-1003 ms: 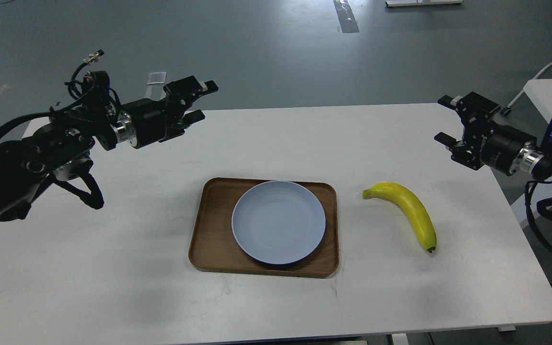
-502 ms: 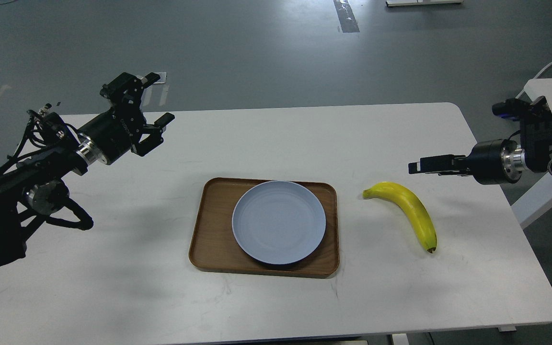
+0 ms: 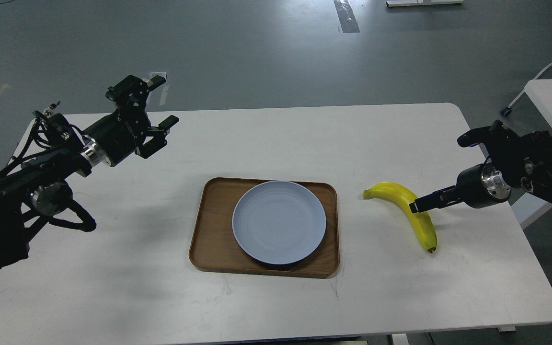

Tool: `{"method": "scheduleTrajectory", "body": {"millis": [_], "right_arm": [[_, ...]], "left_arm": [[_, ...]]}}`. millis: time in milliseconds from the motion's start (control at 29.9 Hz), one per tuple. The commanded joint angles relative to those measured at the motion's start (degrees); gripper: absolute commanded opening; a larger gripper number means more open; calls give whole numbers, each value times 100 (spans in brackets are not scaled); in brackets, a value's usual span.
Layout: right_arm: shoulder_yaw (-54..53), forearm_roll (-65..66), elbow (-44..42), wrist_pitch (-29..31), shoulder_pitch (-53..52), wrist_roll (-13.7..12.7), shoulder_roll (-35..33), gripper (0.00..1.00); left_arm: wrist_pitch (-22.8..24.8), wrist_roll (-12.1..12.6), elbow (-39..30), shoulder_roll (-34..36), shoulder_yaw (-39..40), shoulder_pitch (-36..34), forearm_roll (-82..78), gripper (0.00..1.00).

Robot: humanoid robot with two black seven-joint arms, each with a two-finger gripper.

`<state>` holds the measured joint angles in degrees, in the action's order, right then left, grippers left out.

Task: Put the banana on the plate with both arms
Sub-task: 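Reach the right gripper down and grasp the yellow banana, then lift the banana with the right gripper and move it over the plate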

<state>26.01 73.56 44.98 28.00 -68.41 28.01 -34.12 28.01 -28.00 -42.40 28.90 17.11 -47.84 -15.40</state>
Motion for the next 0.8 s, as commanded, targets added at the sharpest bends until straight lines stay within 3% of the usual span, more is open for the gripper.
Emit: {"method": "scheduleTrajectory", "body": {"millis": [0,100,167,268,502,769], "right_arm": [[45,-17,-77,0,21,-1,195,83],[80,-17,-182,0,47,-1,309,65],[89,-17,-182,0,74,-1,327,37],[89,-17,-182,0,74,-1,318,18],[89,-26,-112,0,-40,-1,187,12],[63,-61,441,0,-769,-1,-51,12]], "left_arm": [[-1,0,4,1,-6,-6,2,98],[-1,0,-5,19,2,3,2,98],[-1,0,-14,54,2,3,2,98],[-1,0,-22,80,2,3,2,98],[-1,0,-22,89,11,3,2,97],[-1,0,-31,107,38,3,2,98]]}}
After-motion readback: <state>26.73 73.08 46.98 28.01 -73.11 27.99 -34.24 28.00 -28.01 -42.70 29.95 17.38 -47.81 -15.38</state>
